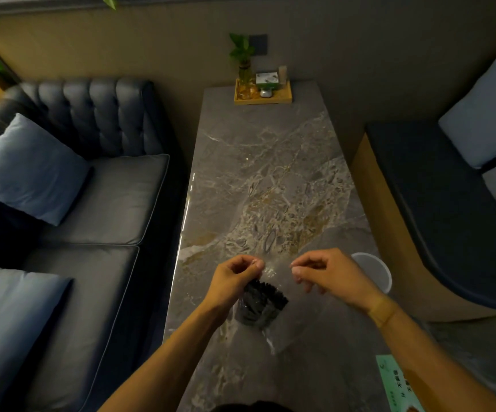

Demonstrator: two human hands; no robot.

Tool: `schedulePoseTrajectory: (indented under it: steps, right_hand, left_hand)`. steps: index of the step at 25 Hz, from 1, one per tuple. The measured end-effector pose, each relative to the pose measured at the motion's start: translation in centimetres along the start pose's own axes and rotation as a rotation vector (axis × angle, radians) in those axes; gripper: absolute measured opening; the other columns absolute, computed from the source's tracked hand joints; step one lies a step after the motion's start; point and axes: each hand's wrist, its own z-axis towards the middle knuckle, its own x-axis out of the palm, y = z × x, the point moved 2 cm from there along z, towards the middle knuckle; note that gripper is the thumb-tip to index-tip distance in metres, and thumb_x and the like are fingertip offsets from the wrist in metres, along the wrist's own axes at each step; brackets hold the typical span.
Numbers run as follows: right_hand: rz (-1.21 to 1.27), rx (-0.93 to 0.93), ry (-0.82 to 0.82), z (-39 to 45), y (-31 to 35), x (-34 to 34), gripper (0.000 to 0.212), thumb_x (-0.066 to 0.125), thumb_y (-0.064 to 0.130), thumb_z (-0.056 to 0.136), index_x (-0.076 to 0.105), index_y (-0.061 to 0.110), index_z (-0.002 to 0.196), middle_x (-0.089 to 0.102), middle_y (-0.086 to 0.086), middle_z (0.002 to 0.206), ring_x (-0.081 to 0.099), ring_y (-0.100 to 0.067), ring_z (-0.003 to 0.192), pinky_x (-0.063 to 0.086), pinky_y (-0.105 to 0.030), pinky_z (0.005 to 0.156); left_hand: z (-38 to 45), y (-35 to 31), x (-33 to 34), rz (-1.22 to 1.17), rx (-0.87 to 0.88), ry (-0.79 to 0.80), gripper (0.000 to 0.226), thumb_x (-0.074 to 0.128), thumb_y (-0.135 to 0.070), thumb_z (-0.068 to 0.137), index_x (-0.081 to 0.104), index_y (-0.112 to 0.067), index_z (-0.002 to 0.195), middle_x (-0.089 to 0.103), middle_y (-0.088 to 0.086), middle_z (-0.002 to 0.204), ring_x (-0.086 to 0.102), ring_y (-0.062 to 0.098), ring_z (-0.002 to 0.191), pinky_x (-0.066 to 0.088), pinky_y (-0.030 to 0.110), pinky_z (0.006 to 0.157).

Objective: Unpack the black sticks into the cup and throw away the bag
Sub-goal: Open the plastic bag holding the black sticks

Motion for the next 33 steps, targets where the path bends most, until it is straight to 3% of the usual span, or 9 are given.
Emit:
schedulePoseTrajectory:
  steps: [3, 6, 8, 10, 13, 16, 18, 26, 33]
  right_hand:
    - [0.051, 0.038, -0.026, 0.2, 0.7, 0.5, 0.01, 0.07, 0.017, 0.086, 0.073, 0.009, 0.091, 0.076, -0.013, 0.082, 0.069, -0.017, 0.062, 0.05, -0.024, 0.046]
    - [0.132, 0.093, -0.064, -0.2, 0.5, 1.0, 0.014, 0.071, 0.016, 0.084, 0.071, 0.004, 0.091, 0.076, -0.011, 0.081, 0.069, -0.019, 0.063, 0.05, -0.024, 0.044]
    - [0.197, 0.121, -0.099, -0.3, 0.2, 1.5, 0.015, 0.071, 0.014, 0.084, 0.071, 0.002, 0.092, 0.074, -0.008, 0.078, 0.068, -0.017, 0.062, 0.051, -0.023, 0.043]
    - [0.251, 0.131, -0.128, -0.5, 0.2, 1.9, 0.013, 0.072, 0.015, 0.083, 0.071, 0.003, 0.09, 0.073, -0.009, 0.076, 0.066, -0.017, 0.064, 0.051, -0.023, 0.044]
    - [0.28, 0.112, -0.159, -0.7, 0.5, 2.4, 0.006, 0.073, 0.018, 0.082, 0.074, 0.012, 0.085, 0.075, -0.008, 0.077, 0.068, -0.013, 0.066, 0.052, -0.024, 0.046]
    - [0.318, 0.111, -0.198, -0.8, 0.7, 3.0, 0.008, 0.077, 0.019, 0.078, 0.074, 0.012, 0.08, 0.076, -0.007, 0.074, 0.069, -0.011, 0.065, 0.05, -0.022, 0.045]
    - [0.332, 0.121, -0.218, -0.8, 0.6, 3.3, 0.012, 0.08, 0.019, 0.074, 0.073, 0.01, 0.077, 0.076, -0.007, 0.071, 0.07, -0.011, 0.062, 0.05, -0.02, 0.045]
    - [0.377, 0.126, -0.162, -1.3, 0.0, 3.5, 0.011, 0.077, 0.02, 0.078, 0.073, 0.01, 0.08, 0.075, -0.01, 0.076, 0.067, -0.011, 0.064, 0.05, -0.02, 0.048]
    - [0.353, 0.125, -0.325, -1.3, -0.7, 1.2, 0.01, 0.076, 0.019, 0.078, 0.07, 0.014, 0.072, 0.072, -0.006, 0.064, 0.067, -0.011, 0.057, 0.05, -0.025, 0.041]
  left_hand:
    - [0.4, -1.2, 0.3, 0.084, 0.044, -0.012, 0.015, 0.068, -0.013, 0.089, 0.069, -0.005, 0.101, 0.07, 0.004, 0.089, 0.064, 0.014, 0.081, 0.054, 0.016, 0.07]
    - [-0.4, -1.4, 0.8, 0.358, 0.191, -0.16, 0.032, 0.069, -0.023, 0.088, 0.06, -0.024, 0.119, 0.06, -0.008, 0.112, 0.059, 0.005, 0.099, 0.053, 0.017, 0.08]
    - [-1.7, -1.5, 1.1, 0.494, 0.378, -0.248, 0.03, 0.07, -0.027, 0.087, 0.06, -0.03, 0.115, 0.055, -0.015, 0.11, 0.057, 0.002, 0.099, 0.05, 0.014, 0.079]
    - [-2.7, -1.5, 1.6, 0.483, 0.491, -0.178, 0.019, 0.07, -0.031, 0.085, 0.064, -0.031, 0.104, 0.063, -0.014, 0.099, 0.063, 0.005, 0.09, 0.053, 0.018, 0.074]
    - [-3.3, -2.4, 2.2, 0.371, 0.35, -0.054, 0.025, 0.075, -0.042, 0.079, 0.069, -0.033, 0.102, 0.069, -0.011, 0.097, 0.068, 0.008, 0.084, 0.059, 0.027, 0.073]
    - [-3.5, -2.6, 2.3, 0.357, 0.3, 0.022, 0.026, 0.079, -0.031, 0.078, 0.073, -0.034, 0.102, 0.071, -0.009, 0.099, 0.068, 0.009, 0.084, 0.06, 0.032, 0.076]
    - [-3.8, -2.6, 2.2, 0.372, 0.342, 0.051, 0.024, 0.079, -0.024, 0.079, 0.074, -0.037, 0.099, 0.072, -0.01, 0.097, 0.068, 0.008, 0.082, 0.059, 0.027, 0.073]
    - [-3.7, -1.7, 2.0, 0.282, 0.286, 0.009, 0.011, 0.074, -0.021, 0.084, 0.078, -0.021, 0.094, 0.076, -0.004, 0.089, 0.071, 0.011, 0.081, 0.056, 0.023, 0.072]
    - [-3.1, -1.8, 0.6, 0.187, 0.226, -0.065, 0.011, 0.071, -0.016, 0.086, 0.075, -0.025, 0.089, 0.075, -0.005, 0.086, 0.068, 0.009, 0.078, 0.055, 0.022, 0.069]
